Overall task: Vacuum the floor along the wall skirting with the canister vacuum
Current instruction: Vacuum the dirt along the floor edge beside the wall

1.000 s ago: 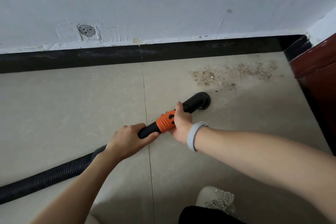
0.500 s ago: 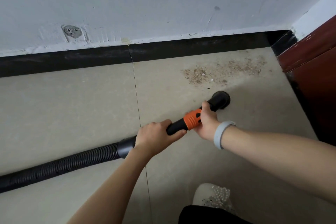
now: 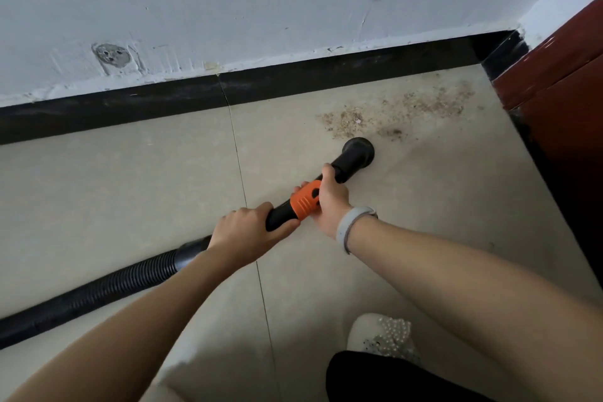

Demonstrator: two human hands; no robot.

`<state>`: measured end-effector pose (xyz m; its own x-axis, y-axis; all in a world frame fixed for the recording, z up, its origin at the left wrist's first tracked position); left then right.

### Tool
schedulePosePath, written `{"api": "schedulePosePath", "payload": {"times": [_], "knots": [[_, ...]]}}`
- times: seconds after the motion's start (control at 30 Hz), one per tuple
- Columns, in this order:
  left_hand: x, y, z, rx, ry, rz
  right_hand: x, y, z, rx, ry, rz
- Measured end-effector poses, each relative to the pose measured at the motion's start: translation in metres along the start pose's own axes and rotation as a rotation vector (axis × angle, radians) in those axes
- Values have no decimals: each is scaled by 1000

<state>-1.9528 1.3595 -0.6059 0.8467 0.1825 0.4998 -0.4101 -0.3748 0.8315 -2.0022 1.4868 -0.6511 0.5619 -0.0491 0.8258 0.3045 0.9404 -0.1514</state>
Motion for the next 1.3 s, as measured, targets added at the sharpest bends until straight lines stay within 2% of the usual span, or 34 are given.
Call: {"api": "schedulePosePath", "payload": {"times": [0.1, 0.27, 0.47, 0.67, 0.77, 0.87, 0.97, 1.1, 1.2, 1.3], "knots": [[4, -5, -7, 64, -13, 120, 10, 11, -6, -78, -1, -18], [25, -17, -18, 22, -100, 239, 32, 42, -25, -141, -4, -100], [30, -19, -18, 27, -174, 229, 41, 53, -26, -243, 41, -113], [55, -32, 17, -58, -223, 253, 63, 49, -73, -214, 0, -139], [69, -29, 50, -60, -154, 205, 74, 31, -99, -154, -22, -139], [80, -24, 92, -24, 0, 118, 73, -2, -116, -44, -43, -88], [90, -20, 116, 11, 97, 31, 74, -23, -124, -48, -69, -31], [95, -36, 97, -74, -1, 96, 85, 16, -132, -141, -73, -119], [86, -50, 68, -91, -79, 158, 80, 43, -119, -116, -11, -200], [69, -36, 59, -42, -41, 69, 61, 28, -91, -91, 37, -194]]}}
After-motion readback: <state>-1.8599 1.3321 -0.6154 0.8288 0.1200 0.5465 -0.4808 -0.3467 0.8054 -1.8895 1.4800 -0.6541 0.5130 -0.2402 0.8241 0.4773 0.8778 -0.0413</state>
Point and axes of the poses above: each hand's wrist, its own x-axis away from the middle knuckle, its own y-axis out of the back of the hand, z = x × y, the point moved 8 cm from there along -x, towards the middle knuckle, and after that the axes turned 6 degrees about y, right-handed, at the moved point
